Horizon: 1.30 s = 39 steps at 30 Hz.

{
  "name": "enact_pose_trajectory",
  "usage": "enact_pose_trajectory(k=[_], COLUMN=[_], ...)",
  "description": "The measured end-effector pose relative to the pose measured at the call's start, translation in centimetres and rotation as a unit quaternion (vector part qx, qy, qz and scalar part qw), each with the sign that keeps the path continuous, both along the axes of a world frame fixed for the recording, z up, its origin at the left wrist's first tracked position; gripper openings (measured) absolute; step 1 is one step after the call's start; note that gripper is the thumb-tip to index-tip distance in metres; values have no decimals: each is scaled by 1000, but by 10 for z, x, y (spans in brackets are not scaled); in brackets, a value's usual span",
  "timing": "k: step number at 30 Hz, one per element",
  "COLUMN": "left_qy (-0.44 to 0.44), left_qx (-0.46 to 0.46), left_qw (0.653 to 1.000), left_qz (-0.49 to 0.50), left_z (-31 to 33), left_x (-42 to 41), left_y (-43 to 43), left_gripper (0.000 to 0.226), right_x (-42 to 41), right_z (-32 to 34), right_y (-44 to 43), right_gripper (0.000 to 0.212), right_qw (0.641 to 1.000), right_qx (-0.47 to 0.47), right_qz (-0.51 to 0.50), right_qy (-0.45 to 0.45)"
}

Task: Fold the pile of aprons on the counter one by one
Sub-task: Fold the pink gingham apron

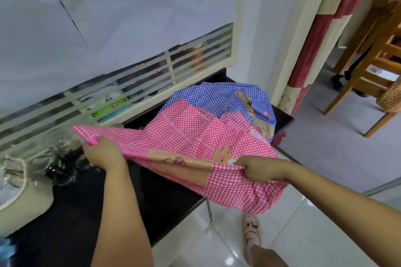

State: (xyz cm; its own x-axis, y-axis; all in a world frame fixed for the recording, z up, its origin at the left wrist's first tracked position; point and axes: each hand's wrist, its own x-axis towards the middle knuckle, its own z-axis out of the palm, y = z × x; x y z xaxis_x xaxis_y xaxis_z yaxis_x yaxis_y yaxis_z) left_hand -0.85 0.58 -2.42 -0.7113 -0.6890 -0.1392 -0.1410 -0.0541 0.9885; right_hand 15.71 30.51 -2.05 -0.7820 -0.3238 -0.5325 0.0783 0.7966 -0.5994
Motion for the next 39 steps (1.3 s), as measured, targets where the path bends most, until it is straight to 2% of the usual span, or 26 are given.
enact_pose_trajectory(k=[4,7,10,13,19,21,22,24,25,27,30,31,34,36,38,39], left_qy=[11,2,0,-40,-117,-126,-131,-139,-142,-142,-138,-140,-148,-139,-115,-101], left_qx=[-39,-54,-84,-109,-162,-174,-181,-202,-221,-288,-419,-437,-447,-424,-377,-373], left_qw=[998,993,985,978,955,933,911,848,819,774,717,707,695,704,723,721], left_qz=[-50,-105,-150,-176,-218,-288,-346,-470,-510,-545,-540,-539,-544,-553,-568,-575], left_z=[26,23,14,-5,-45,-63,-73,-95,-107,-132,-161,-164,-165,-159,-148,-139], left_x=[-35,-64,-92,-122,-158,-165,-167,-163,-160,-152,-150,-151,-157,-154,-144,-136], left_y=[54,100,152,196,262,275,278,280,279,269,254,252,253,251,249,247], left_gripper=[31,34,35,39,46,61,74,93,94,91,94,95,97,101,103,101], right_x=[1,-3,-14,-30,-59,-67,-69,-72,-73,-75,-77,-78,-78,-78,-81,-82], right_z=[-13,-25,-43,-72,-136,-151,-156,-163,-165,-162,-154,-149,-146,-149,-149,-148], right_y=[39,70,97,126,164,174,178,183,185,184,181,179,175,174,174,174], right_gripper=[43,28,23,30,35,34,35,39,37,24,9,10,27,23,13,18], right_qw=[992,973,949,922,887,865,856,840,830,828,831,842,878,875,854,844], right_qx=[-21,-28,-30,-33,-4,-11,-11,-11,-14,5,-2,-18,-54,-36,-18,-15], right_qz=[-115,-221,-306,-381,-458,-497,-512,-538,-553,-560,-547,-523,-461,-463,-494,-509], right_qy=[-46,-53,-64,-62,-66,-72,-72,-71,-70,-28,104,128,118,136,159,170])
